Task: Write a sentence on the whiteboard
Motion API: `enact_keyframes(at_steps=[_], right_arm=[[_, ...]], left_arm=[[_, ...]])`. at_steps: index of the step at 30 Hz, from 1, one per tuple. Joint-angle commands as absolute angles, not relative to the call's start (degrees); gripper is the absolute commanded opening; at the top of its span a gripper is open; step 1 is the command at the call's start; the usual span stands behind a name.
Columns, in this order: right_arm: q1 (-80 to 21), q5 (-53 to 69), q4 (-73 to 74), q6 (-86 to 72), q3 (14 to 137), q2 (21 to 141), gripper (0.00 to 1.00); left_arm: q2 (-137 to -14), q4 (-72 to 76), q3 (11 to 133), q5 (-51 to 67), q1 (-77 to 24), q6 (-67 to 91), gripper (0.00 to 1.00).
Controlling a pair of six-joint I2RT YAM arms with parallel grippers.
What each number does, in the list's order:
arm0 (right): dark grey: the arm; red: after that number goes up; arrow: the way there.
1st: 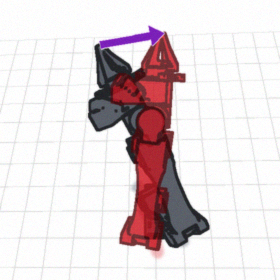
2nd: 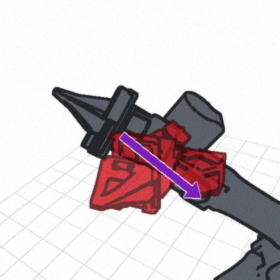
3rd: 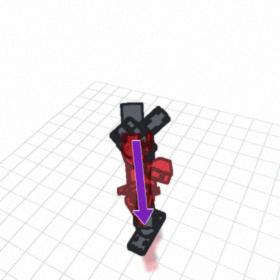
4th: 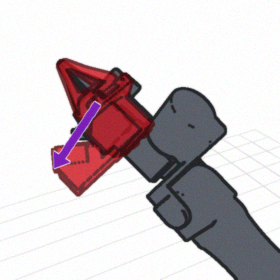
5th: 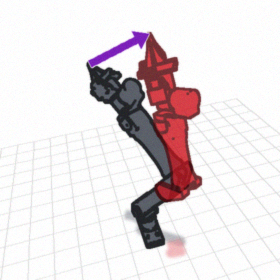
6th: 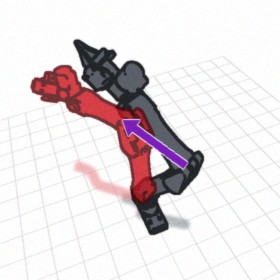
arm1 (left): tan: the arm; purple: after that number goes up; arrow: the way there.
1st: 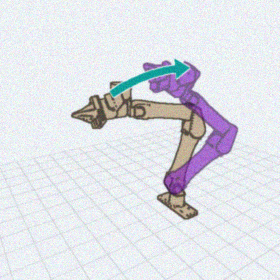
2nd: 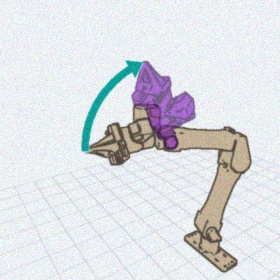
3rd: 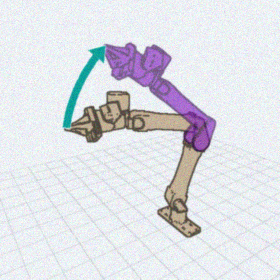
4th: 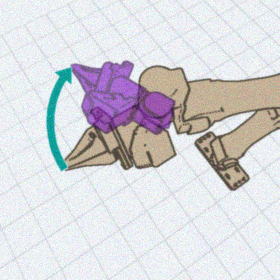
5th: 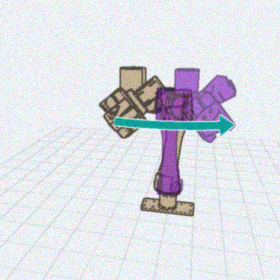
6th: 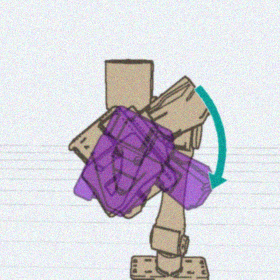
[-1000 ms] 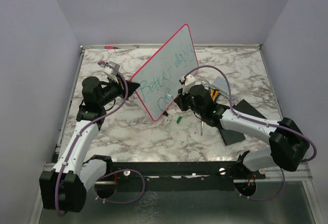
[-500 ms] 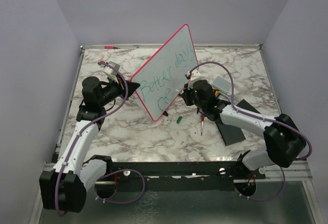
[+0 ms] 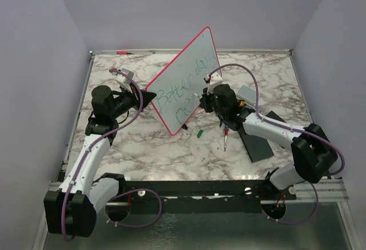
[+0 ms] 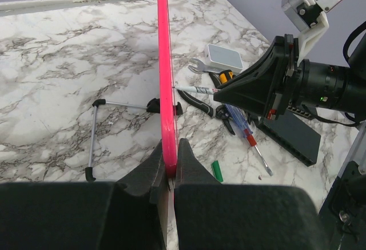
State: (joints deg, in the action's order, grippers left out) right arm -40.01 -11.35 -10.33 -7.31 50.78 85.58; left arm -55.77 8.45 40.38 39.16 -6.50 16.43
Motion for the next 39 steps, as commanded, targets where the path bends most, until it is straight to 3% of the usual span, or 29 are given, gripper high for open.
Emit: enact_keyframes(at_steps=[1, 18, 39], right_arm=[[-39.7, -12.3, -12.1, -5.7, 52.9, 86.4, 0.01], [-40.0, -2.9, -11.8, -5.7, 46.6, 83.2, 0.01], [-39.9, -11.8, -11.7, -7.0, 51.8, 87.5, 0.01]], left_arm=[[-57.4, -1.8, 37.6, 41.6, -7.4, 12.5, 0.0], [-57.1, -1.8, 37.6, 41.6, -7.5, 12.5, 0.0], [-57.0, -1.8, 37.5, 41.5, -7.5, 12.6, 0.0]])
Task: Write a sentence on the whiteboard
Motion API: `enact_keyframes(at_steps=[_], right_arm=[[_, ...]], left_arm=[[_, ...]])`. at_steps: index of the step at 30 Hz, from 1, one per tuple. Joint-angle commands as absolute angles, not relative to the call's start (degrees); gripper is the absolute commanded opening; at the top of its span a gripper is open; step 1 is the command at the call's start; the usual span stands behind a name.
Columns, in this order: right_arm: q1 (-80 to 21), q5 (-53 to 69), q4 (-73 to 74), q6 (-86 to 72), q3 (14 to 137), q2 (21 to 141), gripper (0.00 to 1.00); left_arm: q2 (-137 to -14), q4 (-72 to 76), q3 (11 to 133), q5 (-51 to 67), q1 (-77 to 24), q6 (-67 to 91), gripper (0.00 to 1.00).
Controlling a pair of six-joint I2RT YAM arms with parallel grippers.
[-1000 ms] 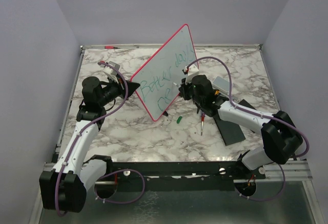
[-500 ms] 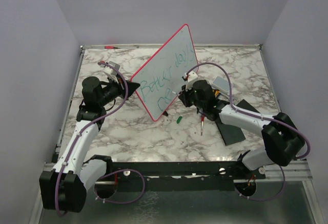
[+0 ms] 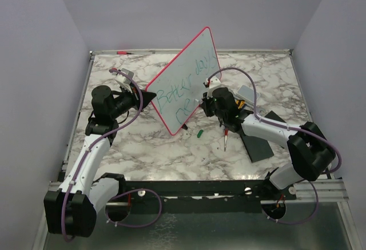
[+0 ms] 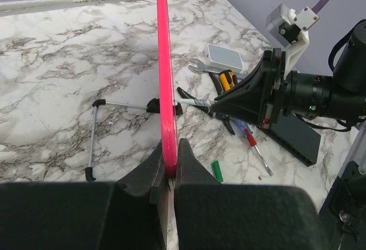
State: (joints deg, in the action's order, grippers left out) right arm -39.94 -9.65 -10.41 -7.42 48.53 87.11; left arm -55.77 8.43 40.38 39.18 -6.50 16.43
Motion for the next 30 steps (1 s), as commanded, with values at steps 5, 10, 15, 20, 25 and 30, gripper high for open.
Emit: enact_keyframes(at_steps=[5, 10, 15, 20, 25, 30], right_arm=[[-39.9, -12.0, -11.8, -6.1, 53.2, 87.3, 0.01], [-39.9, -12.1, -11.9, -5.9, 53.4, 86.5, 0.01], [-40.0, -11.5, -12.1, -5.6, 52.8, 85.1, 0.01], [-40.0, -11.6, -11.9, -6.1, 52.3, 85.1, 0.01], [-40.0, -11.9, -11.3, -6.9, 51.7, 87.7, 0.01], [-40.0, -12.0, -11.0, -7.4, 50.2, 88.3, 0.01]], left_arm=[[-56.9, -1.8, 37.5, 41.5, -7.4, 12.6, 0.0], [-56.9, -1.8, 37.5, 41.5, -7.5, 12.6, 0.0], [-56.9, -1.8, 37.5, 41.5, -7.4, 12.6, 0.0], [-56.9, -1.8, 37.5, 41.5, -7.5, 12.6, 0.0], [-57.0, -1.8, 37.5, 41.5, -7.4, 12.6, 0.0], [-57.2, -1.7, 37.5, 41.6, -7.5, 12.6, 0.0]])
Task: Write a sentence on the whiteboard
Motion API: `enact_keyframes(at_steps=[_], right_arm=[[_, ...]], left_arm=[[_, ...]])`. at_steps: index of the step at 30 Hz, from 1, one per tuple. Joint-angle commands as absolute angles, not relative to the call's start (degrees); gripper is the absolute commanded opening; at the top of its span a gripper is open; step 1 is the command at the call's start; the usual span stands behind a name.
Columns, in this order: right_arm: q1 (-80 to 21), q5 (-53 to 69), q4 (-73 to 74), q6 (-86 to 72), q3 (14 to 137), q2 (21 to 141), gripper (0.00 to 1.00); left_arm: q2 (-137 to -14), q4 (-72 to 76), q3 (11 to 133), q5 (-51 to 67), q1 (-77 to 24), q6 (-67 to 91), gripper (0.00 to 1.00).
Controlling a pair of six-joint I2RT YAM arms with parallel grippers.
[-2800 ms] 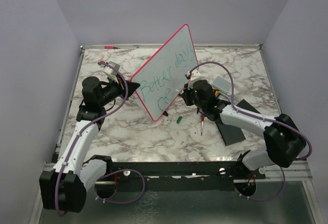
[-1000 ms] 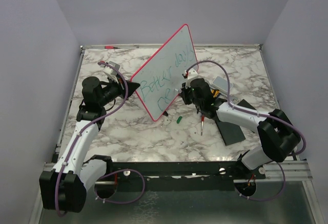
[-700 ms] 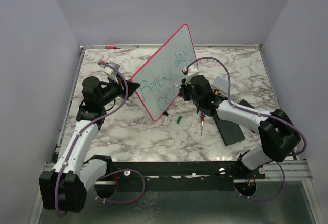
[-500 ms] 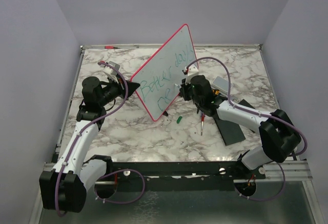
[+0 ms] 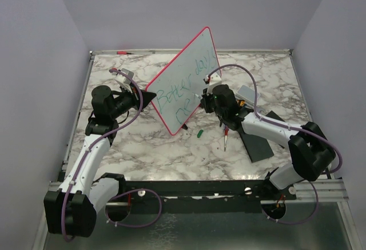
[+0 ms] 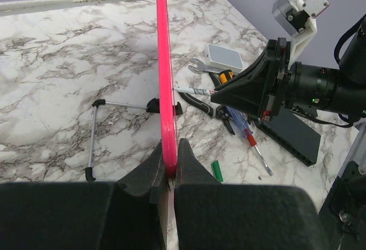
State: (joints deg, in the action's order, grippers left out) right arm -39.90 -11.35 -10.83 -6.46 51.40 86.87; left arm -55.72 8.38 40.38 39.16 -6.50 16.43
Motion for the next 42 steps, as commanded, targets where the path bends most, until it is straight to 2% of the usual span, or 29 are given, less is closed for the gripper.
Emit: enact_keyframes(at_steps=[1, 19, 28, 32, 37, 42], right_arm=[[-39.9, -12.2, -10.8, -7.4, 50.1, 88.6, 0.01], [-39.8, -18.4, -10.3, -8.2, 52.4, 91.9, 0.01], [-39.8, -21.9, -11.6, -8.4, 51.2, 87.0, 0.01], [-39.9, -19.5, -10.0, -8.0, 49.9, 84.1, 0.01], [-39.9, -10.0, -9.7, -6.6, 48.4, 82.2, 0.01], [-40.0, -8.6, -11.2, -7.0, 47.9, 81.6, 0.01]], left_arm=[[-57.3, -1.8, 37.5, 41.5, -7.4, 12.6, 0.0], [-57.3, -1.6, 37.5, 41.6, -7.5, 12.6, 0.0], [-56.8, -1.6, 37.5, 41.4, -7.5, 12.6, 0.0], [-56.8, -1.7, 37.5, 41.5, -7.5, 12.7, 0.0], [-56.7, -1.7, 37.5, 41.5, -7.4, 12.6, 0.0], [-56.5, -1.7, 37.4, 41.5, -7.5, 12.7, 0.0]])
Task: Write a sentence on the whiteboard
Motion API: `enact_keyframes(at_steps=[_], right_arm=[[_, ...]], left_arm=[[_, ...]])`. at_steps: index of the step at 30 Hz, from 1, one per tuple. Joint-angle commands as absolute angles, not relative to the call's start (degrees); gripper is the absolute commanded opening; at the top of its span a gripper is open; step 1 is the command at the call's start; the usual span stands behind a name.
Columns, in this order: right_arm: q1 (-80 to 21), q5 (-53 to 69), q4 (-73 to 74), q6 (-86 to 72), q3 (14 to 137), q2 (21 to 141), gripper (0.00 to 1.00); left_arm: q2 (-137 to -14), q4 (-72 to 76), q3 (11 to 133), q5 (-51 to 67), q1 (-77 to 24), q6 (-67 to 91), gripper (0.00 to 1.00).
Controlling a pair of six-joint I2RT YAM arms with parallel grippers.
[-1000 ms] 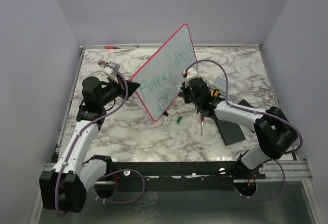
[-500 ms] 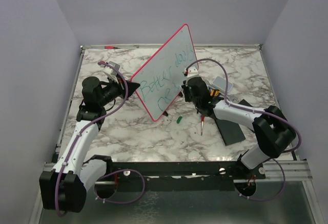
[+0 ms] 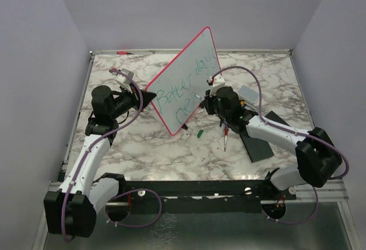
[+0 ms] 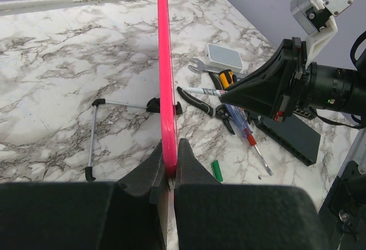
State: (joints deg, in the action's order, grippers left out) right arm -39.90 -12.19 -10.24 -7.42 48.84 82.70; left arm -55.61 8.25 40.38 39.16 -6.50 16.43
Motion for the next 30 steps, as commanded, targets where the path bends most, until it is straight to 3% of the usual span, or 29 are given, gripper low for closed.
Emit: enact_keyframes(at_steps=[1, 30], right_arm=[[-39.9, -8.5, -11.5, -6.9, 48.1, 81.8, 0.01], [-40.0, -7.2, -15.2, -6.8, 50.2, 84.3, 0.01]], left_arm=[[-56.5, -1.7, 37.4, 41.5, -7.5, 12.7, 0.0], [-56.6, -1.6, 37.4, 41.4, -7.5, 12.7, 0.0]])
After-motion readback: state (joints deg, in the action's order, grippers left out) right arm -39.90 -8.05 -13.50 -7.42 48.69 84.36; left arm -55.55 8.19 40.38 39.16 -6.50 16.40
